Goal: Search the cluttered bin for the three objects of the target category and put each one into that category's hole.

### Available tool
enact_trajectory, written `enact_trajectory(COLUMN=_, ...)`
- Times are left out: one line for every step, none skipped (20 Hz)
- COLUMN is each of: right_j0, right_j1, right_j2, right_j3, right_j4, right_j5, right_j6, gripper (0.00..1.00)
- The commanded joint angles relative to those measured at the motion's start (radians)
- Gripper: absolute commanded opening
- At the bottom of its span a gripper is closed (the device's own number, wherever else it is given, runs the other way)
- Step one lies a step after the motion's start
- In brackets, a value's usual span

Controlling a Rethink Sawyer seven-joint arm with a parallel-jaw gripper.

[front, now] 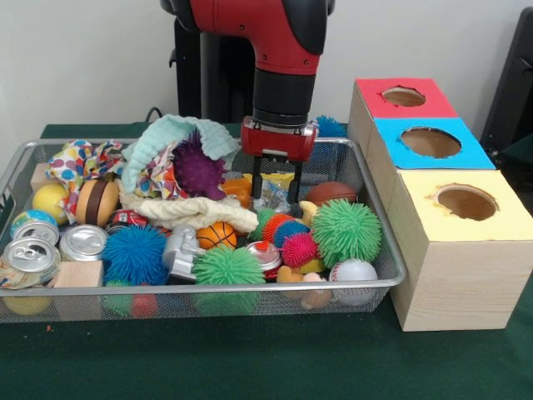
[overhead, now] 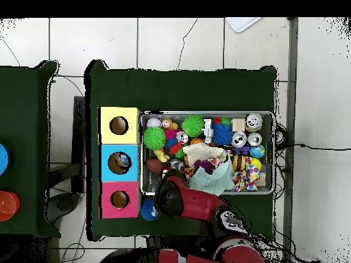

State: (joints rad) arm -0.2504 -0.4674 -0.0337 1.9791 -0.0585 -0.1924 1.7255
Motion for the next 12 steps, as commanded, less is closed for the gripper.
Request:
enact_trajectory(right_j0=-0.016, right_j1=0.099, right_j2=0.034, right_j3=-0.083, right_j4=-0.054, right_j5=0.282, right_j6=-0.041, gripper=1.00)
enact_trajectory(right_j0=-0.030, right_j1=0.095, right_j2=0.054, right_j3=-0.074, right_j4=-0.061, right_j5=0.309, right_j6=-0.040, gripper=1.00)
enact_trajectory(right_j0=-0.031, right_j1=0.094, right_j2=0.059, right_j3=-0.070, right_j4=-0.066, right_j5=0.321, right_j6=-0.035, gripper=1.00)
enact_trajectory(right_j0=-0.033, right_j1=0.091, right_j2=0.064, right_j3=-0.069, right_j4=-0.074, right_j5=0.331, right_j6=-0.032, gripper=1.00)
enact_trajectory(right_j0=-0.040, right_j1=0.083, right_j2=0.070, right_j3=-0.063, right_j4=-0.080, right_j5=0.360, right_j6=-0.036, gripper=1.00)
enact_trajectory(right_j0=-0.039, right_j1=0.076, right_j2=0.064, right_j3=-0.051, right_j4=-0.104, right_j5=0.334, right_j6=-0.036, gripper=1.00)
enact_trajectory(right_j0=-0.049, right_j1=0.081, right_j2=0.070, right_j3=-0.050, right_j4=-0.114, right_j5=0.329, right_j6=-0.029, gripper=1.00)
enact_trajectory(right_j0=-0.060, right_j1=0.094, right_j2=0.080, right_j3=-0.046, right_j4=-0.128, right_j5=0.294, right_j6=-0.017, gripper=1.00)
enact_trajectory(right_j0=-0.072, right_j1=0.106, right_j2=0.091, right_j3=-0.049, right_j4=-0.140, right_j5=0.280, right_j6=-0.014, gripper=1.00)
enact_trajectory(right_j0=-0.092, right_j1=0.129, right_j2=0.113, right_j3=-0.056, right_j4=-0.159, right_j5=0.250, right_j6=-0.011, gripper=1.00)
enact_trajectory(right_j0=-0.113, right_j1=0.152, right_j2=0.136, right_j3=-0.063, right_j4=-0.178, right_j5=0.220, right_j6=-0.008, gripper=1.00)
enact_trajectory(right_j0=-0.127, right_j1=0.174, right_j2=0.151, right_j3=-0.074, right_j4=-0.195, right_j5=0.203, right_j6=-0.009, gripper=1.00)
